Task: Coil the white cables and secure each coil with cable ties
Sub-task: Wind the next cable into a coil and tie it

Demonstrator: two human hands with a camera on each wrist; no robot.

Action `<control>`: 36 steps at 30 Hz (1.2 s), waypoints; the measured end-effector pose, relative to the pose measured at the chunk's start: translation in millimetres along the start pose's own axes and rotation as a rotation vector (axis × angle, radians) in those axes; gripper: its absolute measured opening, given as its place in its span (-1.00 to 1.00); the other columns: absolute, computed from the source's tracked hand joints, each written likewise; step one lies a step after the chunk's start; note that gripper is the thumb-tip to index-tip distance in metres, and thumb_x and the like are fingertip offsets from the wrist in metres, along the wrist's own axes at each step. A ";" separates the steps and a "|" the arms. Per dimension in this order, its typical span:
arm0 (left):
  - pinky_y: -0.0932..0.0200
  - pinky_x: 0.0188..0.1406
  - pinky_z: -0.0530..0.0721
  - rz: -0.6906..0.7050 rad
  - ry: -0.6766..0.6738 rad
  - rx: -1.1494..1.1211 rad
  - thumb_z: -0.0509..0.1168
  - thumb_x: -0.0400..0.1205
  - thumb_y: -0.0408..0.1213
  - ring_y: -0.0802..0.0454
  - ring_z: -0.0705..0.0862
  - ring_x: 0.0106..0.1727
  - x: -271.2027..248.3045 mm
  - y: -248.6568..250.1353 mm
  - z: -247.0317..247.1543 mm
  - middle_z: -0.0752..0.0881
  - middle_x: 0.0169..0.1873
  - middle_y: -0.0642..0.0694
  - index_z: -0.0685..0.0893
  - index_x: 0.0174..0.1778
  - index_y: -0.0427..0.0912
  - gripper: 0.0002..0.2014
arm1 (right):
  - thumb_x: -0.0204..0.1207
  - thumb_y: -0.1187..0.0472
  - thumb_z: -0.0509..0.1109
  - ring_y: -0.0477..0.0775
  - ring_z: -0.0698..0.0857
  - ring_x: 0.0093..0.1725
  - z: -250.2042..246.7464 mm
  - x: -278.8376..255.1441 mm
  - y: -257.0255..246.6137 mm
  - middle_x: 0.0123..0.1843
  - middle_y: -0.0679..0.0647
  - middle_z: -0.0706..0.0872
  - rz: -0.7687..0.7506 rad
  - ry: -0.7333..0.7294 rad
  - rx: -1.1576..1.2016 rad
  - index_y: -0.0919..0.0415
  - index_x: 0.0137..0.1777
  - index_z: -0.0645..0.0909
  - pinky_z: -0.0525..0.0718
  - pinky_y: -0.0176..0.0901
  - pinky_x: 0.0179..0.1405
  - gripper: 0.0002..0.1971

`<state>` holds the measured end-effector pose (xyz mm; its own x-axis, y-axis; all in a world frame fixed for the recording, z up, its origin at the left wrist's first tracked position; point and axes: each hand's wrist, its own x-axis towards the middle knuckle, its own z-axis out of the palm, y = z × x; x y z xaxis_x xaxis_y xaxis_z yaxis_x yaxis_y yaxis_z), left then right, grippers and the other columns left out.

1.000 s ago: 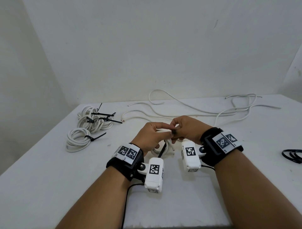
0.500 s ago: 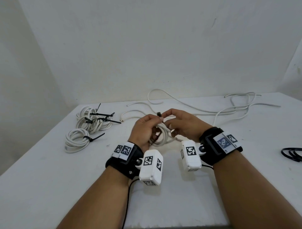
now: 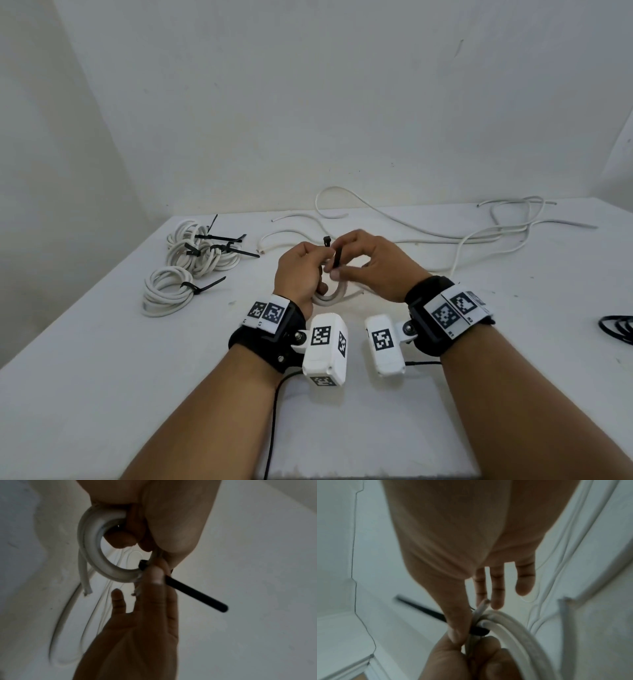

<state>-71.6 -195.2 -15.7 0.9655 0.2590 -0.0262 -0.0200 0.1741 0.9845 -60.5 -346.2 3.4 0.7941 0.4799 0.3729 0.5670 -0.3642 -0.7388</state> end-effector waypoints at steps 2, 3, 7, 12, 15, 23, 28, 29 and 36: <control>0.16 -0.52 0.30 0.019 -0.014 0.026 0.34 0.55 -0.35 0.01 0.26 -0.56 -2.1 0.3 1.8 0.48 -0.62 0.03 0.52 -0.58 -0.03 -0.64 | 0.45 0.22 0.60 -0.20 0.70 0.09 0.6 2.3 2.1 0.17 -0.09 0.69 0.003 0.069 0.071 -0.10 -0.18 0.79 0.51 -0.56 0.06 -0.85; 0.16 -0.52 0.30 0.026 -0.016 0.027 0.34 0.56 -0.34 0.02 0.25 -0.56 -3.0 1.5 2.2 0.47 -0.64 0.05 0.52 -0.59 -0.02 -0.63 | 0.46 0.22 0.59 -0.19 0.72 0.06 1.5 2.8 2.6 0.15 -0.10 0.70 0.011 0.081 0.103 -0.07 -0.17 0.80 0.54 -0.52 0.05 -0.87; 0.19 -0.56 0.33 0.060 0.005 0.047 0.38 0.56 -0.31 0.02 0.26 -0.56 -2.4 4.2 -0.1 0.47 -0.65 0.06 0.49 -0.53 -0.09 -0.66 | 0.61 0.14 0.45 -0.26 0.66 -0.12 4.4 4.5 1.7 0.04 -0.13 0.70 0.045 0.202 0.168 -0.04 -0.14 0.81 0.53 -0.34 -0.09 -0.86; 0.20 -0.55 0.36 0.078 0.021 0.100 0.40 0.56 -0.29 0.04 0.29 -0.58 -3.3 2.2 -1.0 0.48 -0.68 0.10 0.54 -0.45 -0.14 -0.73 | 0.70 0.23 0.31 -0.07 0.57 -0.26 0.6 3.1 -4.8 -0.22 -0.03 0.72 0.139 0.261 0.507 0.15 -0.05 0.77 0.45 -0.25 -0.34 -0.80; 0.21 -0.56 0.38 0.090 0.032 0.131 0.43 0.52 -0.31 0.05 0.29 -0.56 -2.3 2.2 -1.9 0.49 -0.66 0.09 0.53 -0.47 -0.11 -0.73 | 0.64 0.33 0.38 -0.01 0.55 -0.39 0.5 2.3 -4.6 -0.26 0.14 0.76 0.207 0.219 0.694 0.23 0.09 0.70 0.46 -0.23 -0.35 -0.89; 0.23 -0.56 0.41 0.103 0.041 0.209 0.40 0.51 -0.31 0.05 0.31 -0.60 -3.4 3.6 -3.7 0.47 -0.72 0.12 0.54 -0.37 -0.16 -0.81 | 0.55 0.32 0.49 -0.01 0.47 -0.44 4.1 1.4 -0.7 -0.35 0.13 0.76 0.256 0.251 0.483 0.29 -0.01 0.81 0.46 -0.29 -0.43 -0.91; 0.20 -0.51 0.42 0.118 0.019 0.265 0.39 0.50 -0.32 0.05 0.32 -0.62 -5.2 3.6 -4.9 0.50 -0.70 0.10 0.58 -0.35 -0.17 -0.86 | 0.53 0.31 0.50 0.00 0.44 -0.43 6.9 0.3 1.4 -0.35 0.13 0.77 0.277 0.197 0.344 0.29 -0.03 0.83 0.45 -0.28 -0.43 -0.90; 0.20 -0.51 0.42 0.128 0.014 0.277 0.39 0.49 -0.32 0.07 0.33 -0.62 -5.7 3.8 -4.9 0.52 -0.69 0.09 0.58 -0.35 -0.18 -0.86 | 0.53 0.32 0.50 0.00 0.44 -0.43 6.4 -0.1 1.1 -0.36 0.13 0.77 0.283 0.194 0.355 0.30 -0.03 0.83 0.44 -0.29 -0.44 -0.90; 0.13 -0.41 0.43 0.181 -0.038 0.371 0.41 0.49 -0.30 0.06 0.39 -0.56 -10.1 4.5 -1.6 0.69 -0.59 0.07 0.63 -0.30 -0.23 -0.88 | 0.52 0.37 0.52 -0.02 0.47 -0.47 0.9 1.4 4.1 -0.32 0.22 0.75 0.382 0.223 0.573 0.34 -0.09 0.67 0.40 -0.28 -0.49 -0.92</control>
<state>-81.8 -195.5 -11.3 0.9641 0.2172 0.1525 -0.1021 -0.2268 0.9686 -57.2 -346.3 0.4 0.9744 0.2057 0.0904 0.0859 0.0307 -0.9958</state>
